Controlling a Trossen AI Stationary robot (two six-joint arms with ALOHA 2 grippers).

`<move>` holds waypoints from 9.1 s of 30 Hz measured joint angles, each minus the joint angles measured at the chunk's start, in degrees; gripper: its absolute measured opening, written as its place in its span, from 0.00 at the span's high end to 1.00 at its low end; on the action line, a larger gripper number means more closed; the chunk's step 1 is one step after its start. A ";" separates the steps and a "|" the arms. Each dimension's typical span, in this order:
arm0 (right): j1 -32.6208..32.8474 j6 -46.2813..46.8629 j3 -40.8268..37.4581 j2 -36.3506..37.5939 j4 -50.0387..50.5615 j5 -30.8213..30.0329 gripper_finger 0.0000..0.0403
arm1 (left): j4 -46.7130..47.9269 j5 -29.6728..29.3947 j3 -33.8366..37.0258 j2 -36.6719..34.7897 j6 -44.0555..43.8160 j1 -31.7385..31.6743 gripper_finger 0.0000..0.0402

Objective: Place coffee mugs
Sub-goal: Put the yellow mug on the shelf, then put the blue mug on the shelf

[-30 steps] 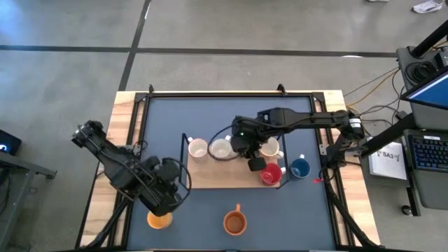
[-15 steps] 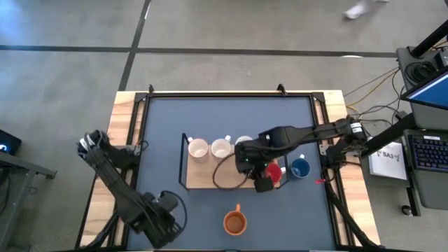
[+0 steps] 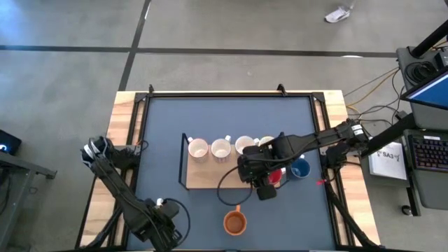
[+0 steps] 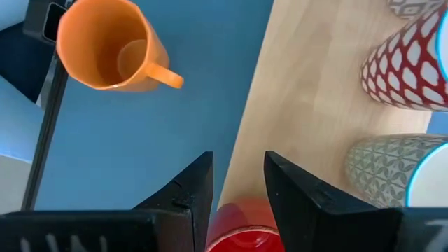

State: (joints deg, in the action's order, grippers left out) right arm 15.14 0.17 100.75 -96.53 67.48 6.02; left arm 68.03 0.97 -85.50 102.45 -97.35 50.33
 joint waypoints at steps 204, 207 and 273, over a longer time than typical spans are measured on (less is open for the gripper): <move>-0.15 8.14 -0.02 0.00 -15.32 0.26 0.82 | 18.39 -54.01 -8.43 -14.45 34.68 -7.78 0.76; 0.02 17.18 -0.02 0.00 -12.02 0.42 0.82 | 20.37 -54.03 -8.04 -14.45 32.90 -6.78 0.76; 17.66 33.61 -52.54 31.08 2.26 -8.59 0.67 | 21.03 -54.49 -0.93 -20.20 17.94 -5.70 0.76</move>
State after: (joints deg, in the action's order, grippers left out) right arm 32.80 33.78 48.21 -65.45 69.73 -2.57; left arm 89.06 -53.52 -86.43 82.26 -79.42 44.62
